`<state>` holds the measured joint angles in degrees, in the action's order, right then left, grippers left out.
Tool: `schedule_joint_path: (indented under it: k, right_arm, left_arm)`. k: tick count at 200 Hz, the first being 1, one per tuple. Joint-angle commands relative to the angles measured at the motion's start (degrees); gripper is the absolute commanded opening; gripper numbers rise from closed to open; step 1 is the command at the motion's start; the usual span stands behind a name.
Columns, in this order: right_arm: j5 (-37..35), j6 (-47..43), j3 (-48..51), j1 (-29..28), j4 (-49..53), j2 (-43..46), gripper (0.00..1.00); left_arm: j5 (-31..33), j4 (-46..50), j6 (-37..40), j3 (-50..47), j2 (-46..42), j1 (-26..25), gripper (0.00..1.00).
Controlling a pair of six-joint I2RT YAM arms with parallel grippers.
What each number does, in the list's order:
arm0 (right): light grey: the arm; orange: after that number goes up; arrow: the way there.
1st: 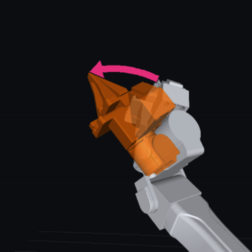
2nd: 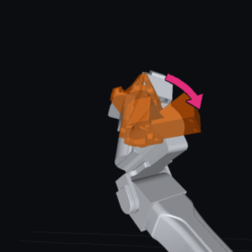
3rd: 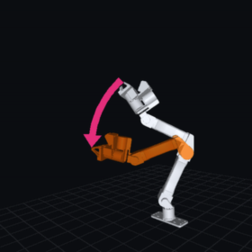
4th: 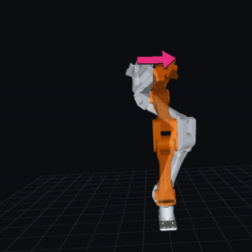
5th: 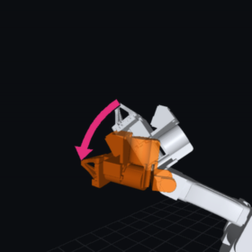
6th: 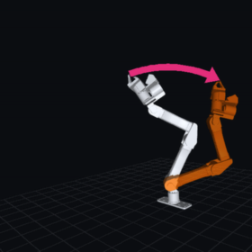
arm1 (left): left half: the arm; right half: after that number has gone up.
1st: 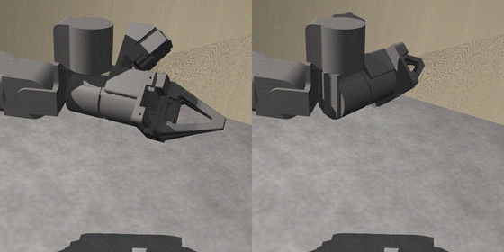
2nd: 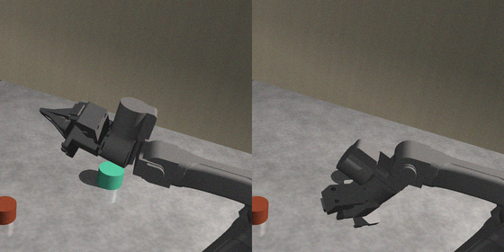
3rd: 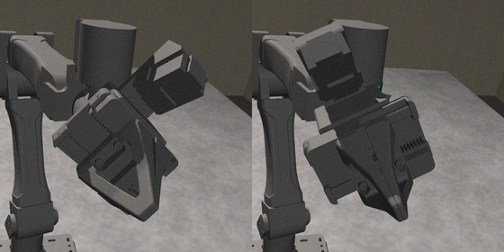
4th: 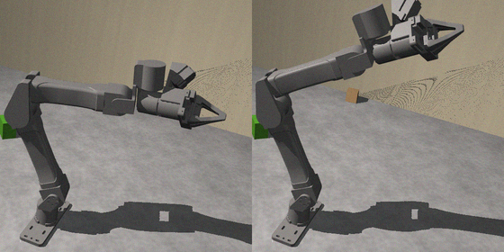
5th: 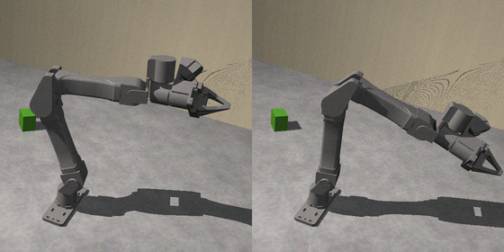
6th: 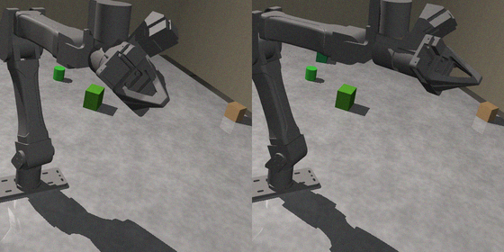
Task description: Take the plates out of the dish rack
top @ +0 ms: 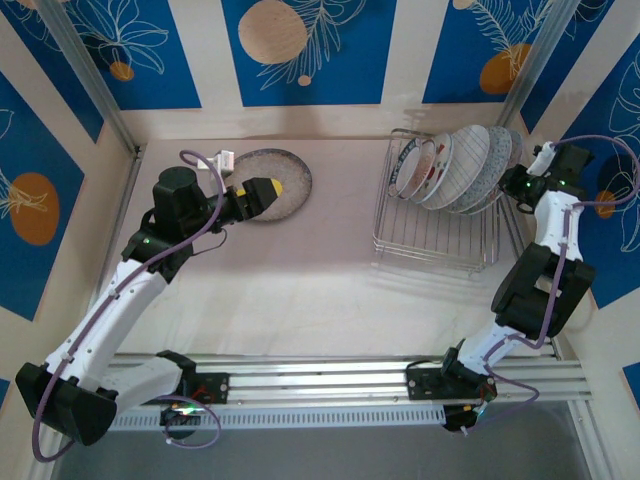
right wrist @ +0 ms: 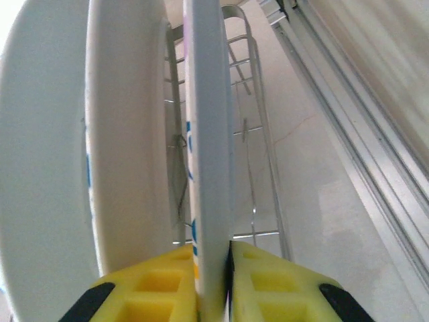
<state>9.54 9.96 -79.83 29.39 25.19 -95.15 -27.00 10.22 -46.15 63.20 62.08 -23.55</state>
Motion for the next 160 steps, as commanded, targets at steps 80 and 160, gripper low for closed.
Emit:
schedule_joint_path:
  k: [80,160]
  right_arm:
    - [-14.02,-2.31,-0.92,-5.74,0.56,4.11,0.02]
    - [-23.88,-0.70,0.97,-8.52,0.21,9.26,0.00]
  left_arm:
    - [-0.94,-1.89,-0.60,1.36,0.12,-0.71,0.78]
    - [-1.12,-3.10,-1.11,2.84,1.27,-0.78,0.78]
